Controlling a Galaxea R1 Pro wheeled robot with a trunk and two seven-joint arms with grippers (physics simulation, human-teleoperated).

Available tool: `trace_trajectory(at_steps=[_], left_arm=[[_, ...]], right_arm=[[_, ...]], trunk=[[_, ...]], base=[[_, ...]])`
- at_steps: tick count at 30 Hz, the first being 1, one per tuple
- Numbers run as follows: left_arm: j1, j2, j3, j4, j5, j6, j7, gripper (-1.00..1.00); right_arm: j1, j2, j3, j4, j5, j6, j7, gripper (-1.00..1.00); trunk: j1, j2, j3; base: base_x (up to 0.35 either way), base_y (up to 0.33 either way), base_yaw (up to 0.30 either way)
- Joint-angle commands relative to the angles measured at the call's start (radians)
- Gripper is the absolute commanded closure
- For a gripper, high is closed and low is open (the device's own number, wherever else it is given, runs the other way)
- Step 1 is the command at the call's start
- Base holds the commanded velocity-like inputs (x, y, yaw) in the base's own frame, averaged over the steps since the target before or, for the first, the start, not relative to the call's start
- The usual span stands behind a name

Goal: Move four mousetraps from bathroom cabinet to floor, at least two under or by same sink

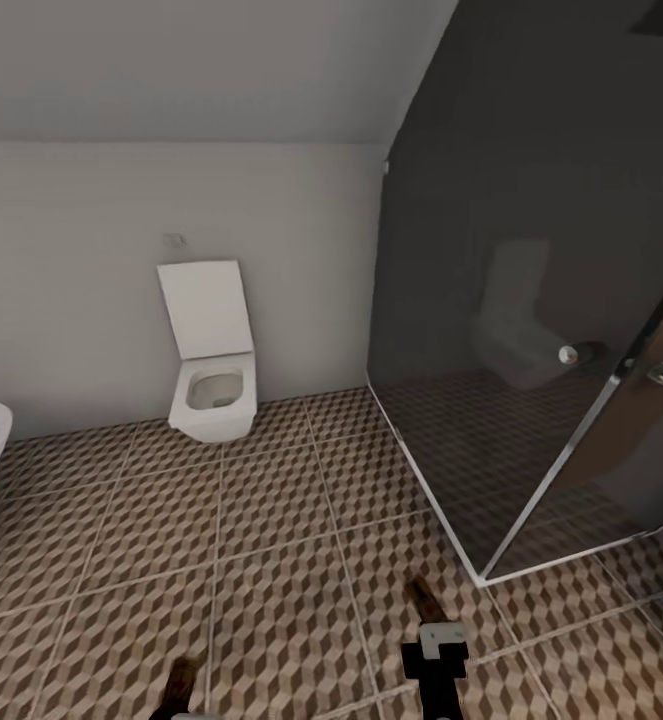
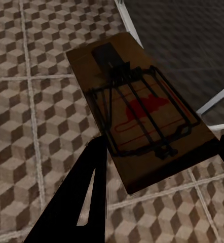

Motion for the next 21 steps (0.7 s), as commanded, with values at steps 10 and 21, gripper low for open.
trace_trajectory(at_steps=[10, 21], left_arm=[[-0.001, 0.001, -0.008, 0.000, 0.005, -0.002, 0.006, 1.00], [-0.001, 0.001, -0.008, 0.000, 0.005, -0.002, 0.006, 1.00]], right_arm=[[-0.001, 0.000, 0.003, 0.001, 0.007, 0.000, -0.006, 1.00], [-0.001, 0.000, 0.003, 0.001, 0.007, 0.000, -0.006, 1.00]], trunk=[[0.000, 0.000, -0.001], [0.000, 0.000, -0.001]], base=[[0.000, 0.000, 0.256], [0.000, 0.000, 0.256]])
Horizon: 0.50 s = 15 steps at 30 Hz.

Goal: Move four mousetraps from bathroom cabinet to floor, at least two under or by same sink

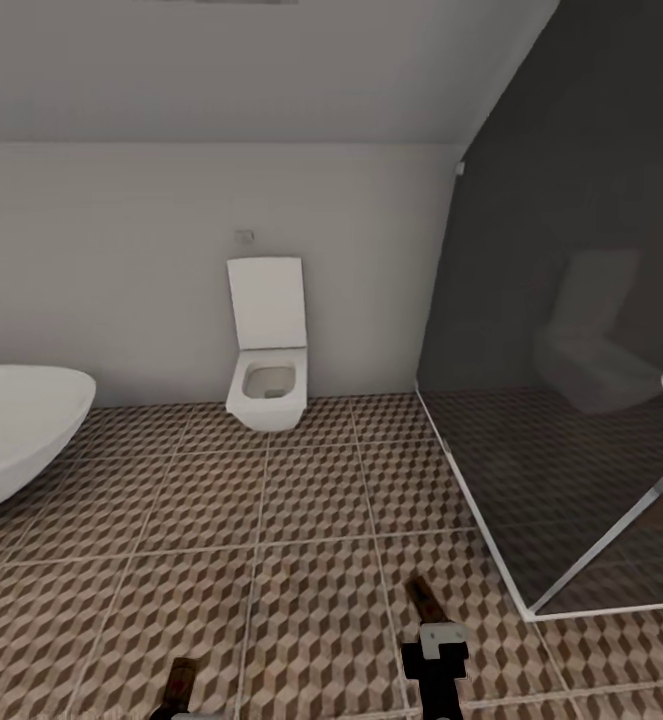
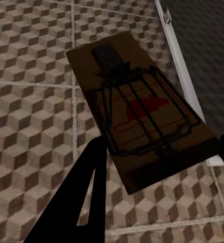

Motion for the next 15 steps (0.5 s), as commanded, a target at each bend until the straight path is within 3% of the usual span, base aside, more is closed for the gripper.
trace_trajectory(at_steps=[1, 15], left_arm=[[-0.001, 0.001, -0.008, 0.000, 0.005, -0.002, 0.006, 1.00], [-0.001, 0.001, -0.008, 0.000, 0.005, -0.002, 0.006, 1.00]], right_arm=[[-0.001, 0.000, 0.003, 0.001, 0.007, 0.000, -0.006, 1.00], [-0.001, -0.009, 0.002, 0.001, 0.007, 0.000, -0.006, 1.00]], trunk=[[0.000, 0.000, -0.001], [0.000, 0.000, -0.001]], base=[[0.000, 0.000, 0.256], [0.000, 0.000, 0.256]])
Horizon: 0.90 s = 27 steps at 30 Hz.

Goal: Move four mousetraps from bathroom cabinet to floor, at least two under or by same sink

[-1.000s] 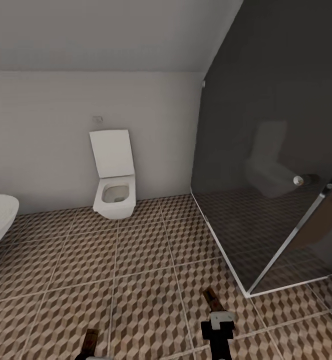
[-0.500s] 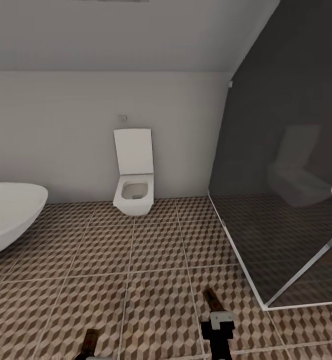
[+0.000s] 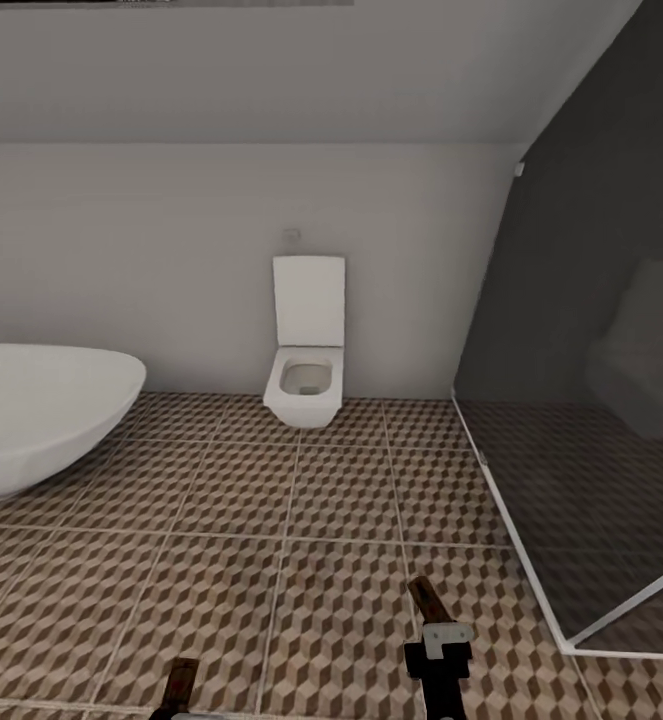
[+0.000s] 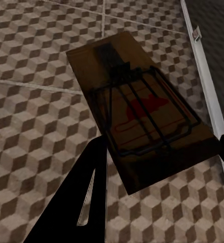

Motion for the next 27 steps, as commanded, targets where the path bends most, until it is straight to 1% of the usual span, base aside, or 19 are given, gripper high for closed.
trace_trajectory(at_steps=[1, 27], left_arm=[[-0.001, 0.001, -0.008, 0.000, 0.005, -0.001, 0.006, 1.00], [-0.001, 0.001, -0.008, 0.000, 0.005, -0.001, 0.006, 1.00]], right_arm=[[-0.001, -0.001, 0.003, 0.001, 0.006, 0.001, -0.006, 1.00], [-0.001, -0.003, 0.004, 0.001, 0.006, 0.001, -0.006, 1.00]], trunk=[[0.000, 0.000, -0.001], [0.000, 0.000, -0.001]], base=[[0.000, 0.000, 0.256], [0.000, 0.000, 0.256]])
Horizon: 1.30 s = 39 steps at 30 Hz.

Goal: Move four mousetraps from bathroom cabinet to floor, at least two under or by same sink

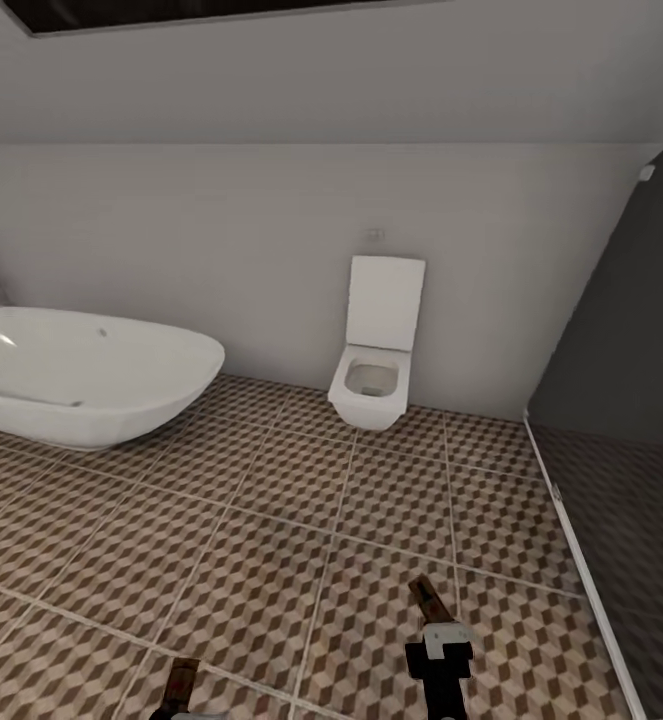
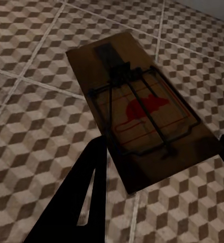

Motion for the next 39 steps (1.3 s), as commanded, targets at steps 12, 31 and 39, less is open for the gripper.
trace_trajectory(at_steps=[12, 31, 39], left_arm=[[-0.001, 0.001, -0.009, 0.000, 0.005, -0.001, 0.006, 1.00], [-0.001, 0.001, -0.008, 0.000, 0.005, -0.001, 0.006, 1.00], [-0.001, 0.001, -0.007, 0.000, 0.005, -0.001, 0.007, 1.00]], right_arm=[[-0.001, 0.000, 0.003, 0.001, 0.007, 0.000, -0.006, 1.00], [-0.001, 0.000, 0.003, 0.001, 0.007, 0.000, -0.006, 1.00], [-0.001, 0.000, 0.003, 0.001, 0.007, 0.000, -0.005, 1.00]], trunk=[[0.000, 0.000, -0.001], [0.000, 0.000, -0.001], [0.000, 0.000, -0.001]], base=[[0.000, 0.000, 0.256], [0.000, 0.000, 0.256], [0.061, 0.000, 0.256]])
